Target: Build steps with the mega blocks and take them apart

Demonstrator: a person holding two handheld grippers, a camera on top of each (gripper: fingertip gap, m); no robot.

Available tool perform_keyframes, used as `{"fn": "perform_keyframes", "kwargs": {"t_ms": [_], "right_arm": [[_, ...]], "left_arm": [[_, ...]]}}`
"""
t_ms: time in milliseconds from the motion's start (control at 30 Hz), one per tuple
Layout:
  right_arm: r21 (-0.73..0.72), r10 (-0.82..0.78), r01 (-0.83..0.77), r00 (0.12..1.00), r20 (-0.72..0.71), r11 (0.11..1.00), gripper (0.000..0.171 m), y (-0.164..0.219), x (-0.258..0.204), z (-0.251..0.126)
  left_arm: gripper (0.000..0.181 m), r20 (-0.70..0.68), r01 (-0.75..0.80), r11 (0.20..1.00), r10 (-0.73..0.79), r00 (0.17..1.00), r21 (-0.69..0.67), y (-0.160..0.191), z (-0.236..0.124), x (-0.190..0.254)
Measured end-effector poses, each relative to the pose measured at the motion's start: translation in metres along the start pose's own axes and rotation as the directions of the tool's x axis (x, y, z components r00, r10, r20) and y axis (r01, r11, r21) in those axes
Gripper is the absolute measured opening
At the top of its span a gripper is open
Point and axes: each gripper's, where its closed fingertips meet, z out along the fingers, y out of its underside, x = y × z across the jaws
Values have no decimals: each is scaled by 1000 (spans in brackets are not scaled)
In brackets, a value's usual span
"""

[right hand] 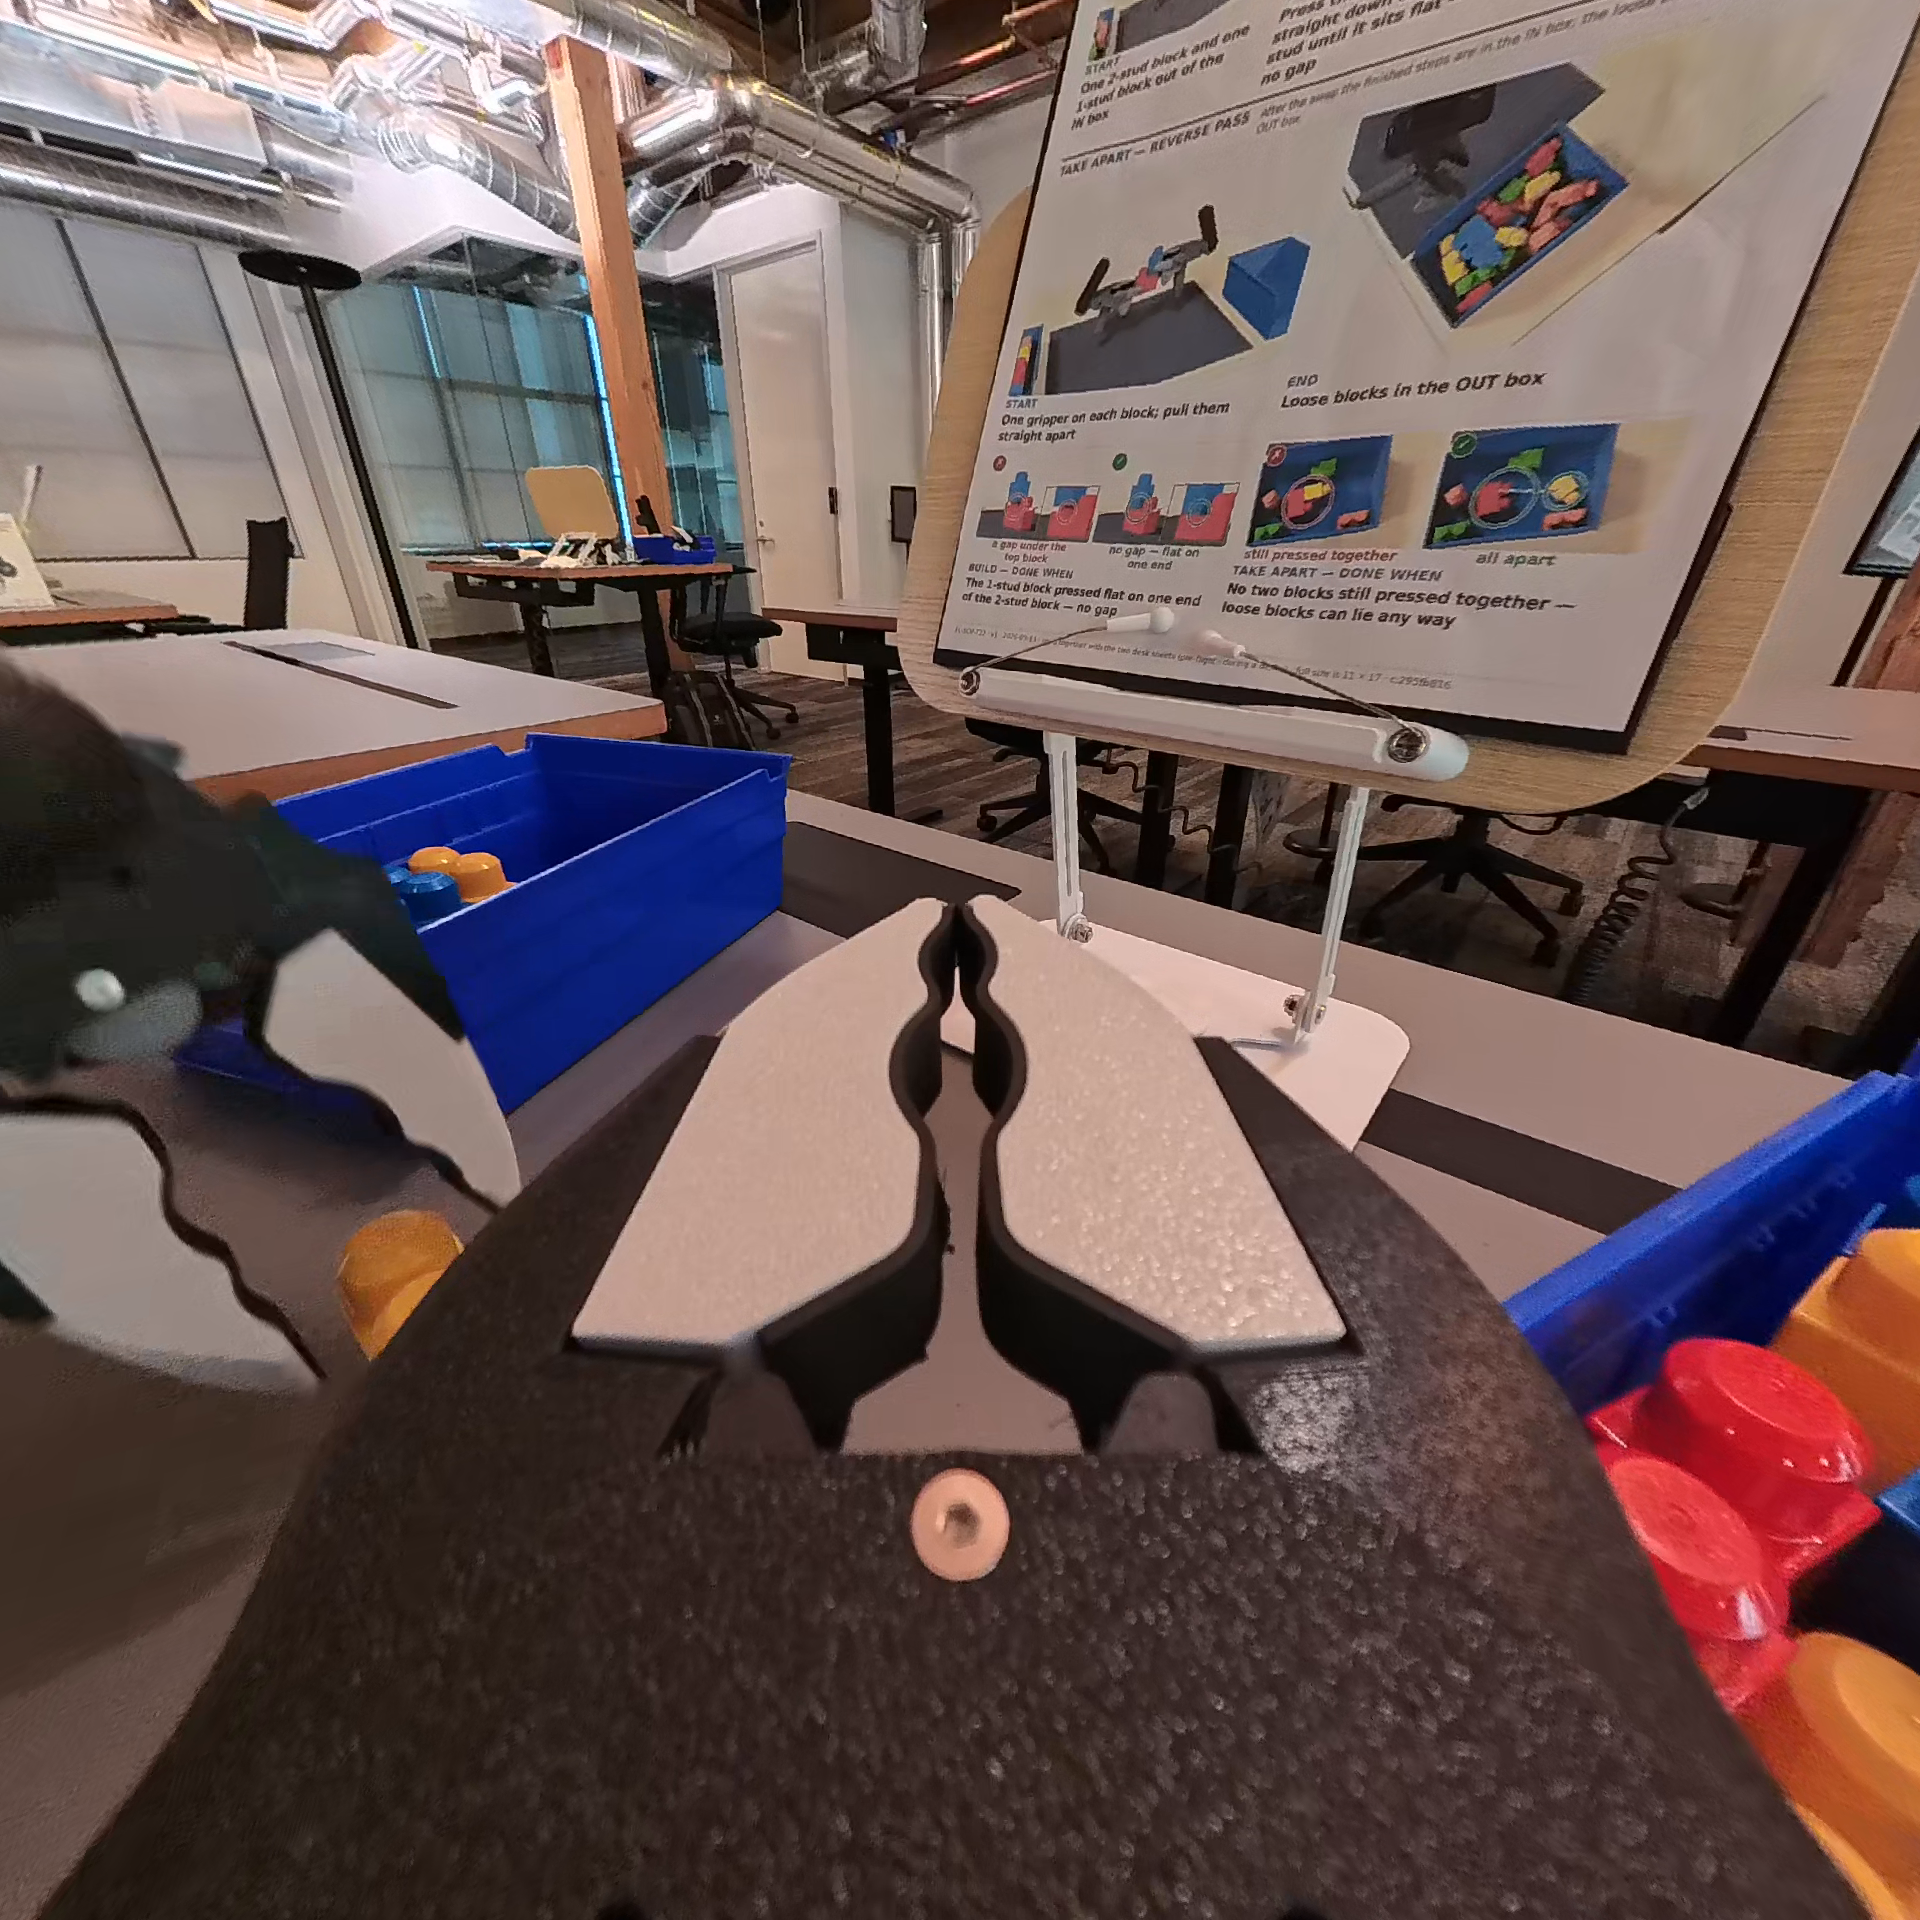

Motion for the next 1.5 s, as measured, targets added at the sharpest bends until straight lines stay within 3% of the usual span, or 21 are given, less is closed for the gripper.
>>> {"fn": "perform_keyframes", "kwargs": {"t_ms": [167,333,533,700,967,1500], "right_arm": [[-2,0,0,1000,-1,1000,0,1,0,-1],[-4,1,-1,1000,-2,1000,0,1,0,-1],[-12,1,-1,1000,1,1000,0,3,0,0],[-19,3,-3,1000,5,1000,0,5,-1,1],[-28,2,-2,1000,12,1000,0,8,-2,2],[-29,6,-6,1000,19,1000,0,8,-3,1]], "left_arm": [[46,58,95,986,-104,993,136,9,-68,-35],[43,111,209,973,-220,969,99,72,-116,-74],[43,33,298,941,-297,954,-159,172,-106,-65],[44,-78,289,905,-328,942,-311,220,-88,-35],[41,-87,185,914,-230,969,-361,235,-77,-29],[29,-81,149,901,-198,977,-408,243,-59,-37]]}}
